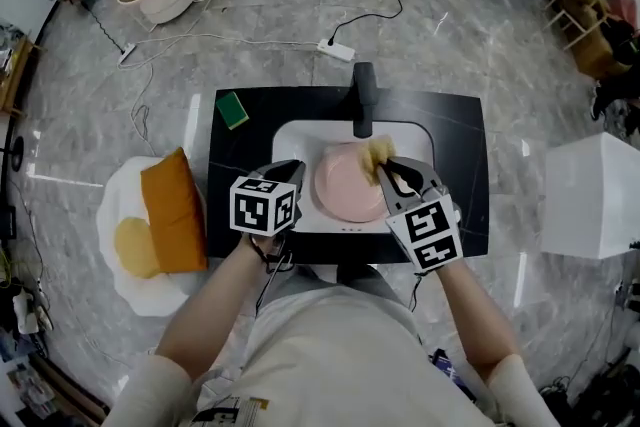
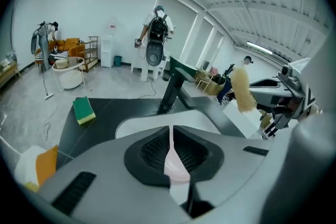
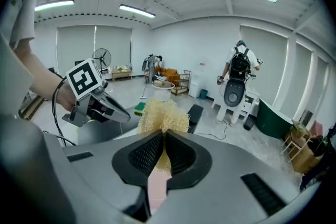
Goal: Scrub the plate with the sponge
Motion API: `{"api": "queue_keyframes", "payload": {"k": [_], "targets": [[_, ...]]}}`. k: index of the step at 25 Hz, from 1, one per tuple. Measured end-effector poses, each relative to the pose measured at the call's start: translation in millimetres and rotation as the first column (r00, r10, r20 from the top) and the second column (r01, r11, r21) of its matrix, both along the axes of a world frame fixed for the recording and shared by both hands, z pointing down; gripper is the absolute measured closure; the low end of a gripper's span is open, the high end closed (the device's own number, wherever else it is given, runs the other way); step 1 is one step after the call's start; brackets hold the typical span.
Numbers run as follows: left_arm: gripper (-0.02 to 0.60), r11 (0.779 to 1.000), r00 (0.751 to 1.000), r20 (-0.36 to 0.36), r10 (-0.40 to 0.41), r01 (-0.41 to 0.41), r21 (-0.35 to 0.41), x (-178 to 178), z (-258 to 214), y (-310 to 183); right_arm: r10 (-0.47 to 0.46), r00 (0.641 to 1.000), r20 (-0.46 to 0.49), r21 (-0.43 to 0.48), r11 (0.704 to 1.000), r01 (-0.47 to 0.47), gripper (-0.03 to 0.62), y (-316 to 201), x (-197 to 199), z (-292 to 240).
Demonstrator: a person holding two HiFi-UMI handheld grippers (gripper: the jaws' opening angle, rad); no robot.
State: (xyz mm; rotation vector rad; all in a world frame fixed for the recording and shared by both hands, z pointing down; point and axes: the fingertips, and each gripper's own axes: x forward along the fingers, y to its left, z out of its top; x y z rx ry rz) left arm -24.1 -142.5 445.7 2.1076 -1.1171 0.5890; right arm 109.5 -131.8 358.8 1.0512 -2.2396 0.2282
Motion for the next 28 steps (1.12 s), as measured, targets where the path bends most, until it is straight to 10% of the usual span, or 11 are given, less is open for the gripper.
{"api": "queue_keyframes", "payload": {"k": [10, 18, 28], "targets": [[0.549, 0.962, 0.998, 0.033, 0.050, -0.058, 0.265, -0.9, -100.3, -5.1, -0.006, 0.989, 0.146, 0.180, 0.983, -0.021, 0.548, 4.7, -17.8, -85.7], [0.554, 0.866, 0.996, 0.058, 0.071, -0.091, 0.492, -1.3, -159.2, 1.7, -0.043, 0.967, 0.251, 0.353, 0.934, -0.050, 0.548, 11.7, -20.4, -149.4], [0.557, 0.751, 0.989, 0.108, 0.104, -0.149, 0.644, -0.5, -210.7, 17.7, -0.043, 0.924, 0.381, 0.331, 0.939, -0.092, 0.548, 21.0, -19.2, -190.2]]}}
